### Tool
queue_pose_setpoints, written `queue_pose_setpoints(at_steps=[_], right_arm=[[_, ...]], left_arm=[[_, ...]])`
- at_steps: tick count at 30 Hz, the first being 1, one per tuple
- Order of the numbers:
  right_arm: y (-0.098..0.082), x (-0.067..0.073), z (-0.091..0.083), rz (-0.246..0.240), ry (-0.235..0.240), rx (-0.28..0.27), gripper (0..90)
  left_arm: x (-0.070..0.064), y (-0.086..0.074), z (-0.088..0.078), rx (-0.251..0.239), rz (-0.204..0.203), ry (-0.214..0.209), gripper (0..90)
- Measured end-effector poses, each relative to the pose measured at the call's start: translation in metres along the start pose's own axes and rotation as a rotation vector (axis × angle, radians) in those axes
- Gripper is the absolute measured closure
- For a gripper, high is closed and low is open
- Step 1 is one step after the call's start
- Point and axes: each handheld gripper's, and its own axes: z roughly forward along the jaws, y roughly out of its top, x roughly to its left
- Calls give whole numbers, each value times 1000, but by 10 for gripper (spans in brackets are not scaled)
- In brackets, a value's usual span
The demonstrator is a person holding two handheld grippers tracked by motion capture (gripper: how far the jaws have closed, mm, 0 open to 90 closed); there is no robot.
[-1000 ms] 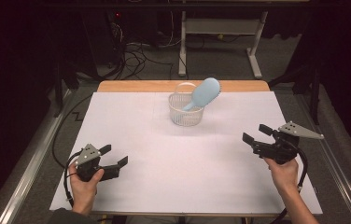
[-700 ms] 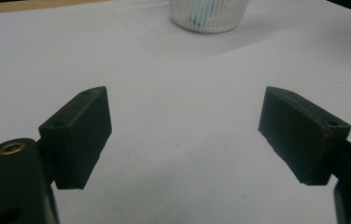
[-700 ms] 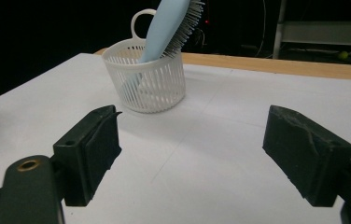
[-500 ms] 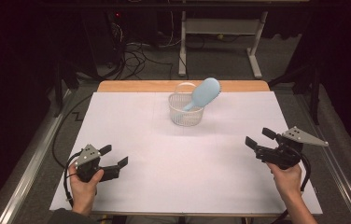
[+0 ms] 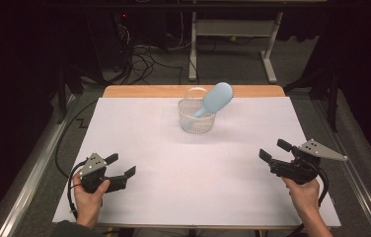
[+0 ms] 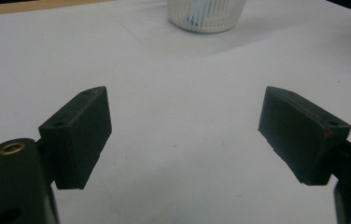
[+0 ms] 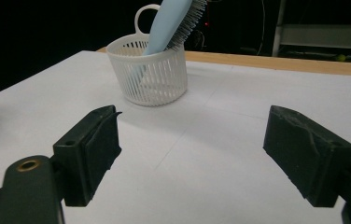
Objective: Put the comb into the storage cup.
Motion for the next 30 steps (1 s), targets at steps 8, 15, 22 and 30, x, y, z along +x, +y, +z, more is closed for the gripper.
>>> queue_pose_setpoints(at_steps=[8, 15, 22, 30], right_arm=[[-3, 2, -3, -2, -1, -2, 188], [-9, 3, -6, 1, -6, -1, 188], [-13, 3, -8, 3, -13, -2, 187], [-19, 2, -10, 8, -19, 3, 187]], left_arm=[[0, 0, 0, 0, 3, -3, 181], [0, 0, 0, 0, 4, -6, 181], [0, 0, -1, -1, 5, -7, 181], [0, 0, -1, -5, 5, -5, 181]])
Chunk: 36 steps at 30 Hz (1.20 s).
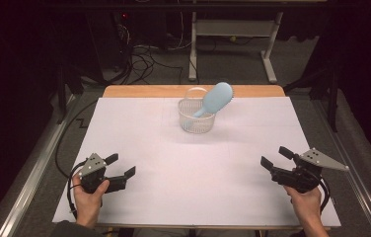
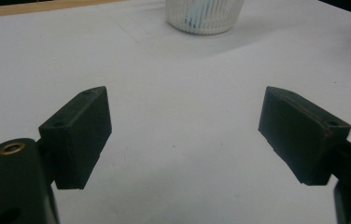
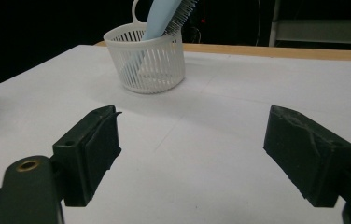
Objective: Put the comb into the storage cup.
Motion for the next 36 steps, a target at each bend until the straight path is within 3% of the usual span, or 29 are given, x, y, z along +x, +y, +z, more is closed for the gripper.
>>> queue_pose_setpoints(at_steps=[24, 36], right_arm=[[-13, -9, -9, 33, -36, 7, 187], [-20, -12, -11, 16, -61, 18, 193]], left_arm=[[-1, 0, -1, 0, 6, -2, 181], [0, 2, -2, 1, 4, 9, 181]])
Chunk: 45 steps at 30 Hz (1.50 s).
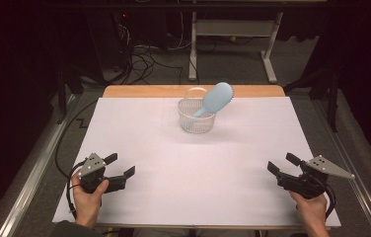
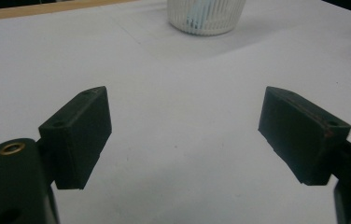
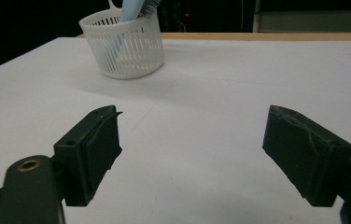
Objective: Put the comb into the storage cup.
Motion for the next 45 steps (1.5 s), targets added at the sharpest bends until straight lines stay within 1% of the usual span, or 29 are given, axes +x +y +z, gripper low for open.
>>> queue_pose_setpoints(at_steps=[5, 7, 18, 25, 45], right_arm=[[-3, -1, -1, -3, -4, 1, 194], [-4, -2, -2, -1, -4, -2, 198], [-11, -4, -5, 12, -3, 1, 207], [-14, -5, -6, 10, -6, 3, 208], [-22, -8, -12, 11, -19, 12, 209]], left_arm=[[0, 1, -1, 1, 2, 1, 181], [0, 1, -1, 1, -6, -5, 181], [0, -1, -2, 8, -12, -4, 181], [2, -4, -4, 13, -15, 5, 181], [7, -9, -9, 5, -28, 18, 181]])
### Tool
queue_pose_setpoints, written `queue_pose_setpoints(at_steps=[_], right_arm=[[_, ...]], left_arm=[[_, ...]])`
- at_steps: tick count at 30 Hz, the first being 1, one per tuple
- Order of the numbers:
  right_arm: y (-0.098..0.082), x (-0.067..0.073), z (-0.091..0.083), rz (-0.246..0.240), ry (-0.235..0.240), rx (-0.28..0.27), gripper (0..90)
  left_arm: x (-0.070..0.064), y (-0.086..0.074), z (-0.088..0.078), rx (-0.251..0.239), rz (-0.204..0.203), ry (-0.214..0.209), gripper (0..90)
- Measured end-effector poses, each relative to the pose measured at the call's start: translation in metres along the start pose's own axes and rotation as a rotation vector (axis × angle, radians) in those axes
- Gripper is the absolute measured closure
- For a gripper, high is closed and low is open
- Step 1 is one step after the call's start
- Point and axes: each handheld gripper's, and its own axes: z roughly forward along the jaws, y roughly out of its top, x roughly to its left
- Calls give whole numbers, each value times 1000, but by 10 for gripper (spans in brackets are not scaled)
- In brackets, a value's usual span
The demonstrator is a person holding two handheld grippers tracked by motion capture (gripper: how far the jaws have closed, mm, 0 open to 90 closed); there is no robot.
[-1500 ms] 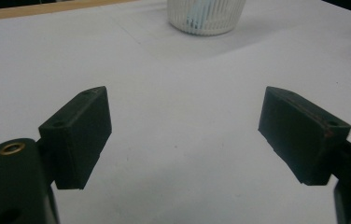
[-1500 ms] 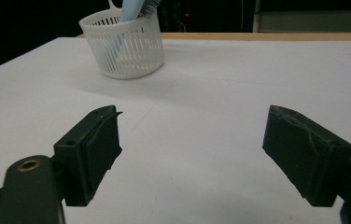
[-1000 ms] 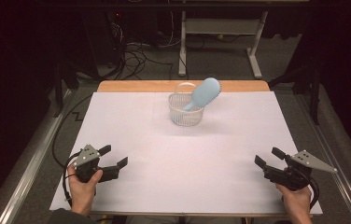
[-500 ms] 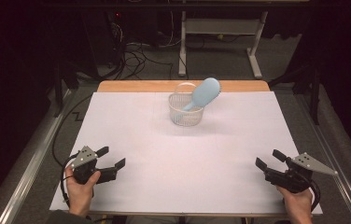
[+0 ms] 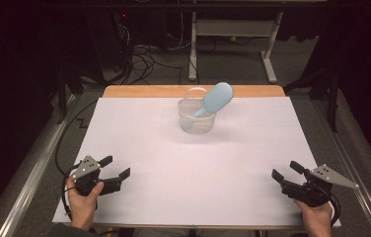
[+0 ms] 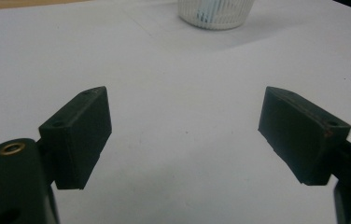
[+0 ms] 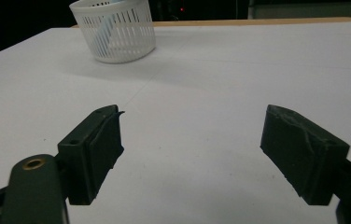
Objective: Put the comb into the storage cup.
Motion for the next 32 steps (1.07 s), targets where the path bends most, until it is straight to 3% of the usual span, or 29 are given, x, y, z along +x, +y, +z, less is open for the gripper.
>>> queue_pose_setpoints(at_steps=[32], right_arm=[[-6, 1, -1, -25, -8, 25, 206]], left_arm=[[2, -6, 1, 3, -11, -5, 181]])
